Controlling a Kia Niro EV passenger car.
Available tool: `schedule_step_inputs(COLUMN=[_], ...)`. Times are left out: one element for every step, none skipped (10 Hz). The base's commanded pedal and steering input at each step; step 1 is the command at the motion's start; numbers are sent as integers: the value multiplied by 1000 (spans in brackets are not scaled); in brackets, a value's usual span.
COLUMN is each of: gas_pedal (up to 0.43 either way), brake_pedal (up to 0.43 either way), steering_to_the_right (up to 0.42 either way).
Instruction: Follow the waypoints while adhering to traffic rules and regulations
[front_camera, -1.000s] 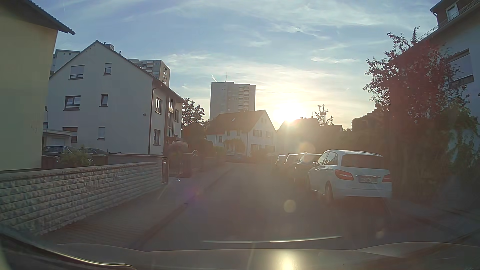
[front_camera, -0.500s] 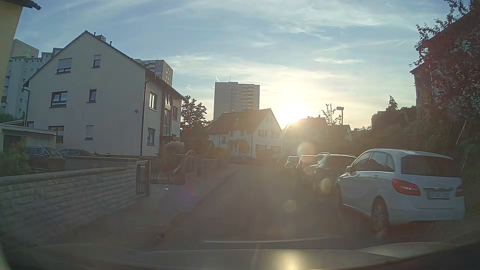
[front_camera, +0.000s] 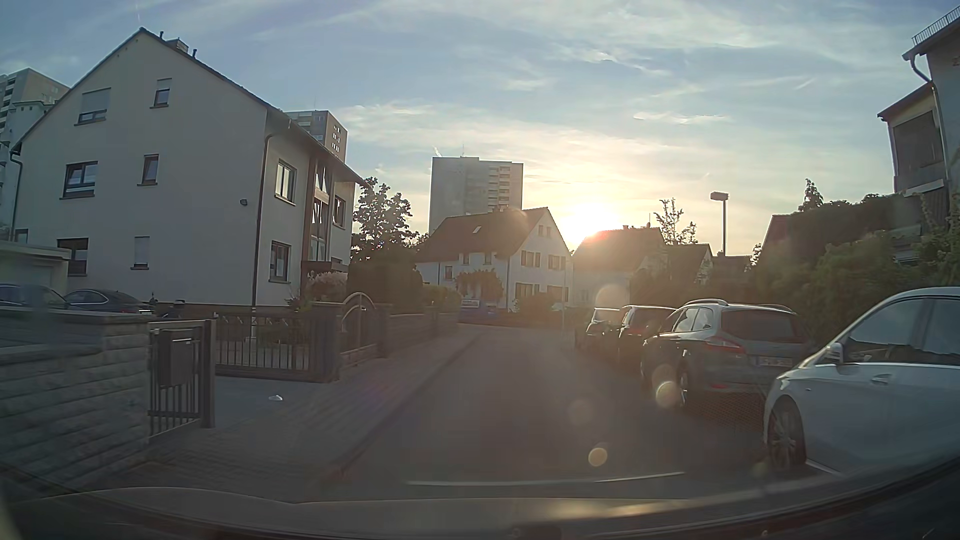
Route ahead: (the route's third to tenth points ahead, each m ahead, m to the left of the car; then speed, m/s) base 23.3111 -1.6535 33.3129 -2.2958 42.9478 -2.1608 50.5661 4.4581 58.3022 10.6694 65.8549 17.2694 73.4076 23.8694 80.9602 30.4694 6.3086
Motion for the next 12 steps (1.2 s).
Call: schedule_step_inputs(gas_pedal=[59,59,59,59,59,28,20,8,8,8,8,8], brake_pedal=[0,0,0,0,0,0,0,0,0,0,0,0], steering_to_the_right=[6,6,6,8,12,17,21,28,32,32,29,25])
